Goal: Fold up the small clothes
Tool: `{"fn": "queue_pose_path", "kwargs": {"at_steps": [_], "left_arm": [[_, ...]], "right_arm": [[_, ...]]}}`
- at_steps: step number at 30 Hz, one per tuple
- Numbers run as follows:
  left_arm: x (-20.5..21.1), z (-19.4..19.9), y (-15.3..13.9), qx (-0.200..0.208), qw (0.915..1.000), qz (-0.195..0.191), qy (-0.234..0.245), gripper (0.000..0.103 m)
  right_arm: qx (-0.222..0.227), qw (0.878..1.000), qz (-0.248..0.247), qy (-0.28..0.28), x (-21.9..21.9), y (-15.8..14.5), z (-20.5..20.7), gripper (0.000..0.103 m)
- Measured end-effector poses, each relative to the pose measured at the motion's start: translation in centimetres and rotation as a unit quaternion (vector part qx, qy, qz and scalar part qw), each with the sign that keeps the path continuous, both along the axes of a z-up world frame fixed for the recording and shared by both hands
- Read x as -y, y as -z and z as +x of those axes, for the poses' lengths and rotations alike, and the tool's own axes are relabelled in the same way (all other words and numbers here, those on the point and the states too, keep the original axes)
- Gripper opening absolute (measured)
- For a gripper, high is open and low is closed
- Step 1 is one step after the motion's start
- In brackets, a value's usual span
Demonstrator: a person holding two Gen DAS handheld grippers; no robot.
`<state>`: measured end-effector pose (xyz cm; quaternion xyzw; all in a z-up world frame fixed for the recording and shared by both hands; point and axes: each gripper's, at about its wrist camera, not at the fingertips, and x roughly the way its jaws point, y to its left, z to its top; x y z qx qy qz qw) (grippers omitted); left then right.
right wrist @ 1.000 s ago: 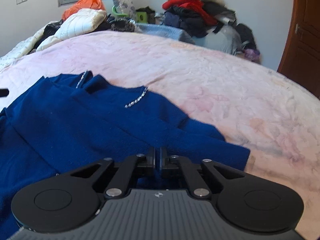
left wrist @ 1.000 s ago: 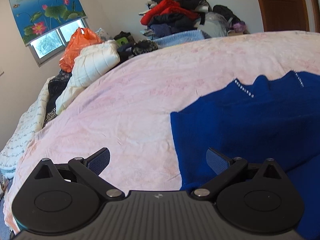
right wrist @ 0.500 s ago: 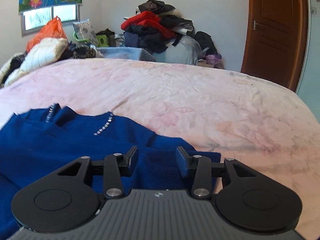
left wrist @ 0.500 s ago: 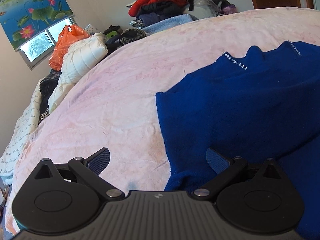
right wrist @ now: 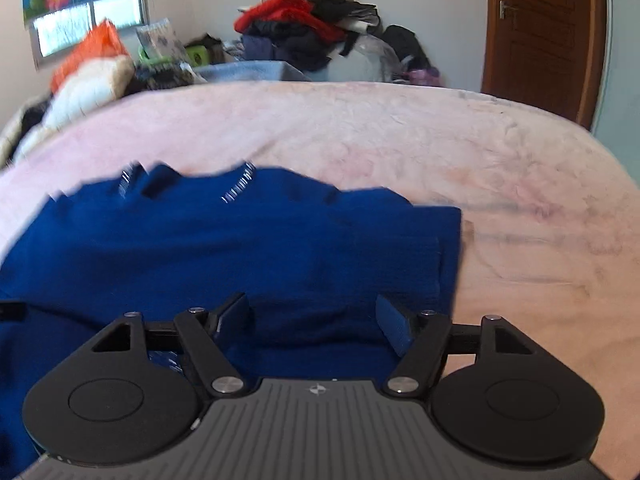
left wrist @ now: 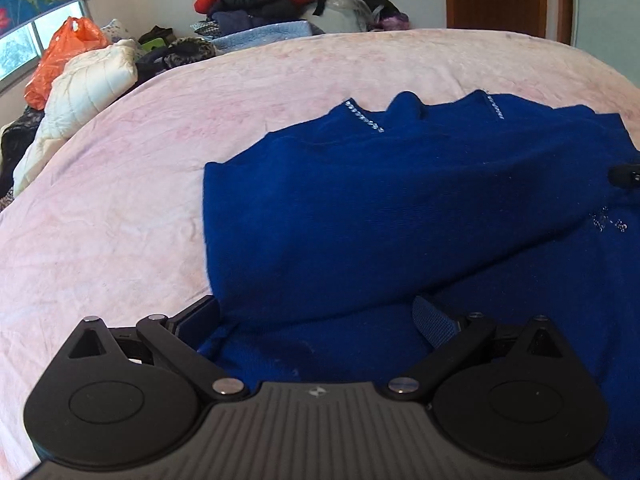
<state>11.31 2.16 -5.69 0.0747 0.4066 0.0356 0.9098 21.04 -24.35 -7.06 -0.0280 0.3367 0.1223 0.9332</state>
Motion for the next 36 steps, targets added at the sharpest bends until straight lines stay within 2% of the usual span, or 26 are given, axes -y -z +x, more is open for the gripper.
{"fn": "queue_pose_path", "kwargs": {"at_steps": [3,7,9,12,13,16,19,25,32,36], "left_arm": [[-0.9,-1.0,-0.7,-0.002,0.9999,-0.009,-0.006,0.103],[-1.5,-2.2,-0.7,-0.019,0.9995,-0.026,-0.002,0.103],[-1.4,-2.9,-0.6,-0.025,0.9992,-0.033,0.003,0.103],[-1.2,-4.3,-0.7,-0.027,0.9990,-0.034,0.013,0.103],[-1.1,-4.8,-0.8,-0.029,0.9988,-0.036,0.015,0.103],[-0.9,-5.9,-0.9,-0.037,0.9980,-0.045,0.026,0.103],[-0.7,-6.9,-1.0,-0.039,0.9974,-0.053,0.029,0.103],[-1.8,-8.1,-1.5,-0.054,0.9948,-0.085,0.014,0.103],[-4.1,-10.5,-1.9,-0.093,0.9852,-0.144,0.015,0.103],[-5.0,-12.1,-2.1,-0.113,0.9814,-0.153,0.024,0.103]], "right_arm": [[0.004,1.000,0.003,0.018,-0.1,-0.9,-0.9,0.076],[0.015,1.000,0.014,0.006,-0.2,-1.3,-3.1,0.083],[0.006,1.000,0.013,-0.002,-0.3,-1.1,-3.7,0.083],[-0.010,1.000,0.020,0.015,-0.5,-0.7,-4.6,0.084],[-0.011,0.999,0.033,0.019,-0.4,-0.8,-5.1,0.084],[-0.017,0.995,0.095,0.032,-0.2,-1.3,-6.9,0.098],[-0.017,0.991,0.130,0.028,-0.5,-1.4,-8.8,0.099],[-0.019,0.993,0.119,0.013,-1.0,-1.4,-12.0,0.099],[-0.006,0.994,0.109,0.017,0.5,-2.1,-15.6,0.099],[0.001,0.993,0.116,0.012,1.5,-2.5,-17.8,0.100]]}}
